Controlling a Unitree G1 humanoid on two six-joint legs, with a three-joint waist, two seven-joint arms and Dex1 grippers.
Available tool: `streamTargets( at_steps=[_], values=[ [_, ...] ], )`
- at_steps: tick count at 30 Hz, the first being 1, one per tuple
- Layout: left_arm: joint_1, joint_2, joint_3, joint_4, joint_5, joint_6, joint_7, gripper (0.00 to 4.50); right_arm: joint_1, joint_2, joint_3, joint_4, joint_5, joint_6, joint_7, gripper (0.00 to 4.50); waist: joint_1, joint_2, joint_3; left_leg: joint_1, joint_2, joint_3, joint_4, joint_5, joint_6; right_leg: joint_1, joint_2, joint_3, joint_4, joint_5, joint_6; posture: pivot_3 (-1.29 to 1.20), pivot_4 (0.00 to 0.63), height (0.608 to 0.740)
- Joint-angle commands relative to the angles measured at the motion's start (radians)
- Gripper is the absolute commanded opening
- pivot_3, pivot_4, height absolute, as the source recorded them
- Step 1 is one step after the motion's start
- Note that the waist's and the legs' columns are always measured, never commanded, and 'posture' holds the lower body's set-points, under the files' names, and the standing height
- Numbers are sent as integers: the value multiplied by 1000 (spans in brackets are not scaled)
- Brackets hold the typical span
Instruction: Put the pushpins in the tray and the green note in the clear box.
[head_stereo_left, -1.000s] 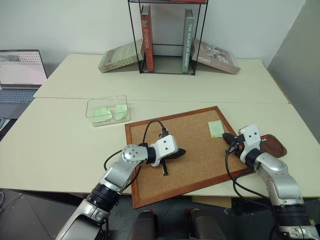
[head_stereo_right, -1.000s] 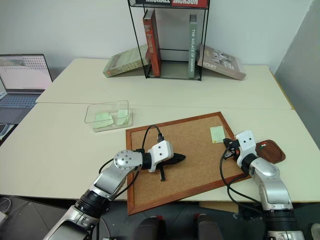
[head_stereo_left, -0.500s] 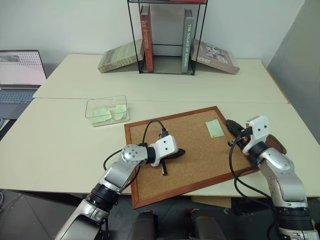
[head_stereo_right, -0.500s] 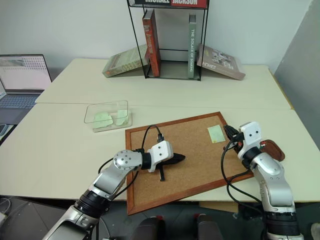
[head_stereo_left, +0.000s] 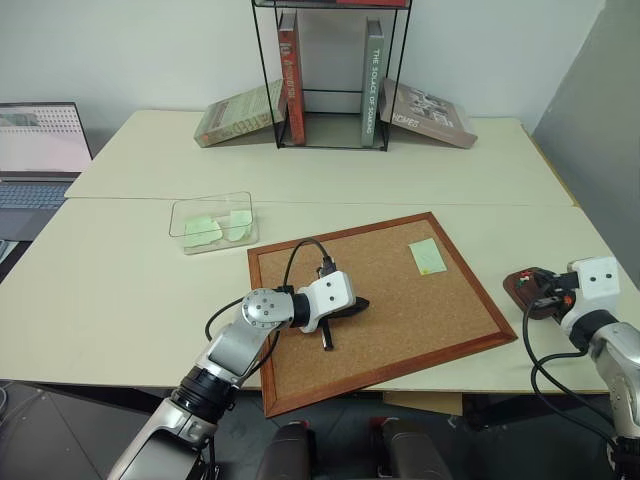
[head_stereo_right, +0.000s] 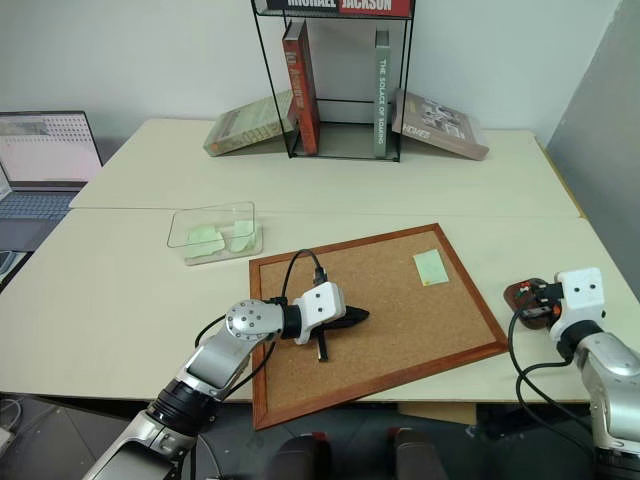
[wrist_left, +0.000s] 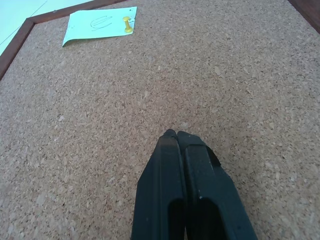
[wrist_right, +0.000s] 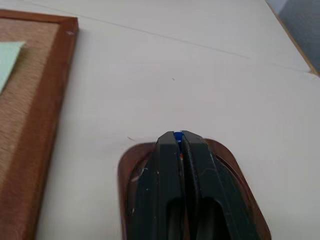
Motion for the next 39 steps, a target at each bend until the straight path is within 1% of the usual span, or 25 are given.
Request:
streamTargets(
  at_steps=[1, 3, 4, 5, 6, 8, 12, 16, 19, 22, 25, 28, 32, 36, 39],
  values=[
    [12, 18, -20, 44, 43, 15, 2, 0, 12, -21, -13, -13, -14, 44, -17, 52, 0, 0, 0, 0, 0, 0, 0, 0, 0, 0, 0, 0, 0, 0, 0, 0, 150, 740],
    [12, 19, -22, 45, 45, 13, 2, 0, 10, -20, -12, -14, -17, 66, -25, 490, 0, 0, 0, 0, 0, 0, 0, 0, 0, 0, 0, 0, 0, 0, 0, 0, 150, 740],
    [12, 19, -22, 45, 46, 12, 2, 0, 7, -19, -9, -11, -21, 73, -28, 594, 0, 0, 0, 0, 0, 0, 0, 0, 0, 0, 0, 0, 0, 0, 0, 0, 150, 740],
    [12, 20, -23, 45, 46, 11, 2, 0, 5, -18, -7, -9, -23, 76, -28, 834, 0, 0, 0, 0, 0, 0, 0, 0, 0, 0, 0, 0, 0, 0, 0, 0, 150, 740],
    [13, 20, -23, 45, 46, 11, 2, 0, 2, -18, -6, -7, -26, 78, -28, 1200, 0, 0, 0, 0, 0, 0, 0, 0, 0, 0, 0, 0, -1, 0, 0, 0, 150, 740],
    [12, 19, -23, 45, 47, 12, 3, 0, -5, -17, -6, -3, -28, 83, -29, 1484, 0, 0, 0, 0, 0, 0, 0, 0, 0, 0, 0, 0, -1, 0, 0, 0, 150, 740],
    [13, 21, -22, 44, 48, 12, 3, 0, -14, -19, -8, -1, -28, 92, -30, 2219, 0, 0, 0, 0, 0, 0, 0, 0, 0, 0, 0, 0, -1, 0, 0, 0, 150, 740],
    [15, 23, -21, 44, 48, 10, 3, 0, -23, -13, -26, -4, -11, 101, -31, 3102, 0, 0, 0, 0, 0, 0, 0, 0, 0, 0, 0, 0, -1, 0, 0, 0, 150, 740],
    [17, 24, -22, 43, 49, 8, 2, 0, -51, 14, -64, -25, 27, 29, -29, 3635, 0, 0, 0, 0, 0, 0, 0, 0, 0, 0, 0, 0, -1, 0, 0, 0, 150, 740],
    [15, 24, -24, 46, 49, 6, 1, 0, -69, 29, -69, -51, 60, -14, -1, 4329, 0, 1, 0, 0, 0, 0, 0, 0, 0, 0, 0, 0, -1, 0, 0, 0, 150, 740],
    [13, 23, -25, 49, 50, 2, -1, 0, -82, 48, -50, -85, 109, -22, 38, 4329, 0, 1, 0, 0, 0, 0, 0, 0, 0, 0, 0, 0, -1, 0, 1, 0, 150, 740],
    [12, 24, -25, 52, 50, -1, -1, 0, -78, 62, -3, -126, 118, -34, 66, 4329, 1, 1, 0, -1, 0, -1, 0, 0, 0, 0, 1, 0, -1, 1, 1, 0, 150, 740],
    [11, 26, -25, 53, 51, -4, -2, 0, -57, 76, 137, -175, 87, -50, 126, 4329, 1, 1, 0, -1, 0, -1, 0, 0, 0, 0, 0, 0, -1, 0, 1, 0, 150, 740],
    [8, 26, -26, 56, 52, -6, -3, 0, -87, 104, 236, -127, 43, -85, 138, 4329, 1, 1, 0, -1, 0, -1, 0, 0, 0, 0, 0, 0, -1, 0, 0, 0, 150, 740],
    [4, 26, -28, 59, 54, -10, -4, 0, -131, 129, 270, -70, 27, -107, 134, 4329, 0, 1, 0, -1, 0, 0, 0, 0, 0, 0, 0, 0, -1, 0, 0, 0, 150, 740]
  ],
)
